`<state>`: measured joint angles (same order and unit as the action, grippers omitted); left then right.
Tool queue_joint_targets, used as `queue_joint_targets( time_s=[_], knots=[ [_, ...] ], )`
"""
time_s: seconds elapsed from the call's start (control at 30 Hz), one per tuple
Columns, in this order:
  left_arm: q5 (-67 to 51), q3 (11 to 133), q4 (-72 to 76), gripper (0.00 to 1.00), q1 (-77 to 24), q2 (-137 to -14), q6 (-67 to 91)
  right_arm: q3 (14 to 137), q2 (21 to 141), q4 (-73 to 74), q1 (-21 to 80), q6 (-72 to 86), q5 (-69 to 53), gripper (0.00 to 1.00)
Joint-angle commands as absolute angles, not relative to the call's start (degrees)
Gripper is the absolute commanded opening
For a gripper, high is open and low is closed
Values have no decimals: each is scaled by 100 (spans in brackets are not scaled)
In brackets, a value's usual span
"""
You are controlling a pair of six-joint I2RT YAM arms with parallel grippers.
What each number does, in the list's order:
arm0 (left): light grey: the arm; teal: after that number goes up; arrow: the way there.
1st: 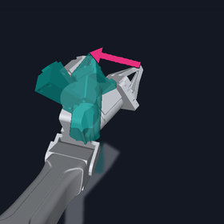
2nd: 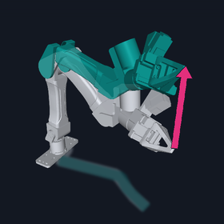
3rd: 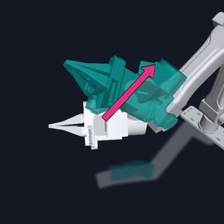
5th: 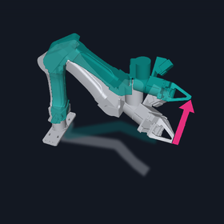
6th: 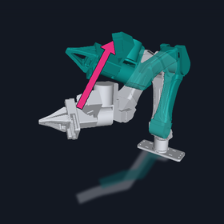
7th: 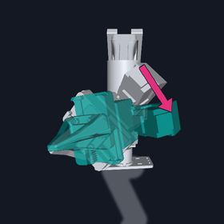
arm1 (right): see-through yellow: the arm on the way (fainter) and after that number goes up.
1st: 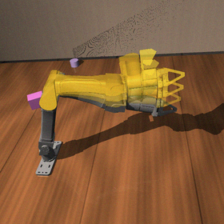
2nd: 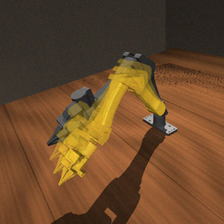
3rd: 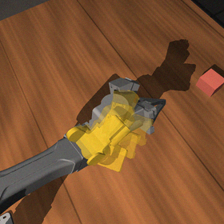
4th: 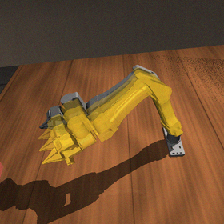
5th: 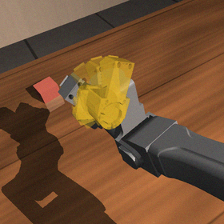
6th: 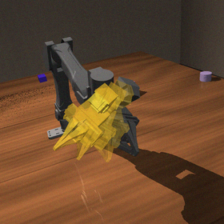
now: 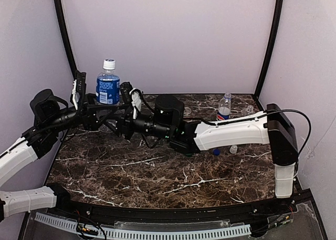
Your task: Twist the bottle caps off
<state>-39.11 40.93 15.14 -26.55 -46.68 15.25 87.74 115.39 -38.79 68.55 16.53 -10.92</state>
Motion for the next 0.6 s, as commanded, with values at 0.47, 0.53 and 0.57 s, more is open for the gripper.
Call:
queue_joint_targets(
  time_s=[0.47, 0.53, 0.57],
  knots=[
    [-3421, 3452, 649, 38, -2777, -4221, 228, 8172, 10543, -2581, 6917, 908, -986, 99],
    [-3034, 3245, 458, 38, -2777, -4094, -579, 7933, 10113, -1897, 6911, 785, -781, 99],
    [-2644, 3174, 427, 38, -2777, -4023, -1087, 7787, 9889, -1585, 6910, 764, -695, 99]
  ],
)
